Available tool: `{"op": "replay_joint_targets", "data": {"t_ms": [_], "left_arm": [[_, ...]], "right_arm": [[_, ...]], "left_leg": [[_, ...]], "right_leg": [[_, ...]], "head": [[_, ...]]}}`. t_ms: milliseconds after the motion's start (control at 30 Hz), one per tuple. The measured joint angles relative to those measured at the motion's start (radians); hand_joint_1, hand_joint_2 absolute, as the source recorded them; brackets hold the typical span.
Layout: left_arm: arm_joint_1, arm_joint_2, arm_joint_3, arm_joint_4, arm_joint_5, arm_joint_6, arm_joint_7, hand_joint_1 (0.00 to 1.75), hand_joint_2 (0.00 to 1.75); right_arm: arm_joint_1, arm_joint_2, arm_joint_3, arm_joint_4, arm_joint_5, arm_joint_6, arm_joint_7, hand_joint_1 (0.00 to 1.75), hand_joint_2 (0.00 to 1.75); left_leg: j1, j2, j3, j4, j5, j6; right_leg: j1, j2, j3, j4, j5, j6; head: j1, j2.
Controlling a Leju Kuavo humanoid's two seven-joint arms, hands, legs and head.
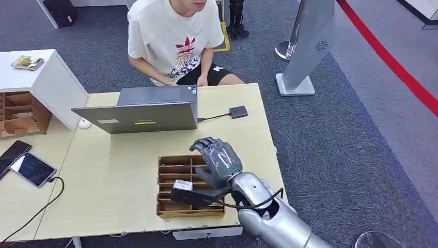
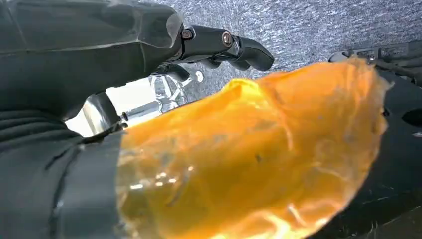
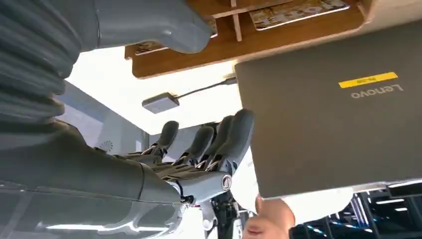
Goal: Pass the card to the sensor for recognition and then transmit it.
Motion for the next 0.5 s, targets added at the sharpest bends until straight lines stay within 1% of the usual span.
{"op": "replay_joint_targets", "data": {"t_ms": [33, 267, 333, 467, 500], "left_arm": [[0.0, 0.0, 0.0, 0.0, 0.0, 0.0, 0.0, 0.0, 0.0], [0.0, 0.0, 0.0, 0.0, 0.001, 0.0, 0.0, 0.0, 0.0], [0.0, 0.0, 0.0, 0.0, 0.001, 0.0, 0.0, 0.0, 0.0], [0.0, 0.0, 0.0, 0.0, 0.002, 0.0, 0.0, 0.0, 0.0], [0.0, 0.0, 0.0, 0.0, 0.003, 0.0, 0.0, 0.0, 0.0]], "right_arm": [[0.0, 0.0, -0.001, 0.002, 0.0, 0.003, 0.0, 0.7, 1.75], [0.001, 0.0, -0.006, 0.019, -0.002, 0.006, 0.01, 0.7, 1.75], [0.001, 0.0, -0.006, 0.024, -0.002, 0.006, 0.011, 0.73, 1.75], [0.002, 0.0, -0.008, 0.032, -0.002, 0.006, 0.014, 0.7, 1.75], [0.002, 0.0, -0.008, 0.032, -0.002, 0.006, 0.014, 0.72, 1.75]], "left_leg": [[0.0, 0.0, 0.0, 0.0, 0.0, 0.0], [0.0, 0.0, 0.0, 0.0, 0.0, 0.0], [0.0, 0.0, 0.0, 0.0, 0.0, 0.0], [0.0, 0.0, 0.0, 0.0, 0.0, 0.0], [0.0, 0.0, 0.0, 0.0, 0.0, 0.0]], "right_leg": [[0.0, 0.0, 0.0, 0.0, 0.0, 0.0], [0.0, 0.0, 0.0, 0.0, 0.0, 0.0], [0.0, 0.0, 0.0, 0.0, 0.0, 0.0], [0.0, 0.0, 0.0, 0.0, 0.0, 0.0], [0.0, 0.0, 0.0, 0.0, 0.0, 0.0]], "head": [[0.0, 0.0], [0.0, 0.0], [0.0, 0.0], [0.0, 0.0], [0.0, 0.0]]}}
